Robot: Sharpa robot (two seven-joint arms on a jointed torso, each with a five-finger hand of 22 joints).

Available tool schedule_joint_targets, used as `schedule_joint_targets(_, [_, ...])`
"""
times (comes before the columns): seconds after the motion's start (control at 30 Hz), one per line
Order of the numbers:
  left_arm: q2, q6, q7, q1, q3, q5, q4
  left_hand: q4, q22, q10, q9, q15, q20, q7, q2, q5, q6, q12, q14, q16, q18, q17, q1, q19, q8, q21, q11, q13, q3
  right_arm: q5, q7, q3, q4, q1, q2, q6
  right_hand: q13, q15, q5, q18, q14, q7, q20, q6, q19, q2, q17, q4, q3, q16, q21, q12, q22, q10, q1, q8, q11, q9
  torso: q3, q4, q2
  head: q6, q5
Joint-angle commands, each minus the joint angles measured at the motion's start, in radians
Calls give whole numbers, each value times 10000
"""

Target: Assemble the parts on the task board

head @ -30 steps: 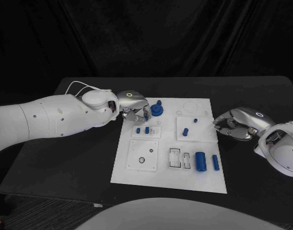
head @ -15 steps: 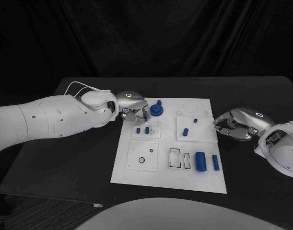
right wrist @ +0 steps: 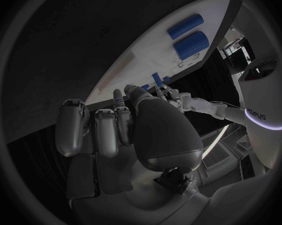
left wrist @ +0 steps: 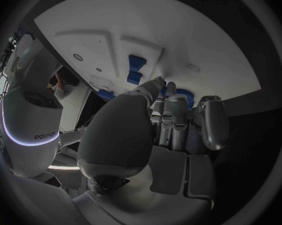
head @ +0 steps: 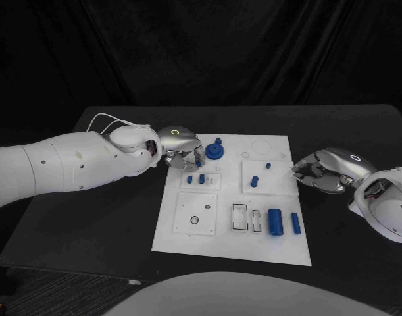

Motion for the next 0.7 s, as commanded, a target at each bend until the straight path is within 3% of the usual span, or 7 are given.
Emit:
schedule_joint_targets(0.03, [8, 225, 68, -50, -24, 100, 50, 47, 1708, 67, -9, 21, 1, -34, -1, -47, 27, -41, -79, -49, -65, -7, -115, -67, 9, -19, 21, -14, 12, -19, -134, 5, 6, -27, -8, 60, -78, 32, 62, 131, 678, -3, 72, 78, 5, -73, 577, 6, 40, -30, -62, -38, 1828, -38, -9, -27, 48, -14, -2, -4, 6, -2, 8])
schedule_joint_targets(0.7, [71, 262, -29, -64, -25, 169, -31, 45, 1692, 90, -16, 19, 1, -33, 22, -58, 7, -53, -108, -83, -53, -56, -100, -97, -5, -76, 20, -14, 34, -19, -162, 5, -1, -31, 22, 90, -85, 36, 67, 131, 681, -1, 76, 86, 5, -69, 594, -11, 68, -23, -62, -43, 1829, -45, 1, -26, 53, -16, 1, -12, 6, -2, 32])
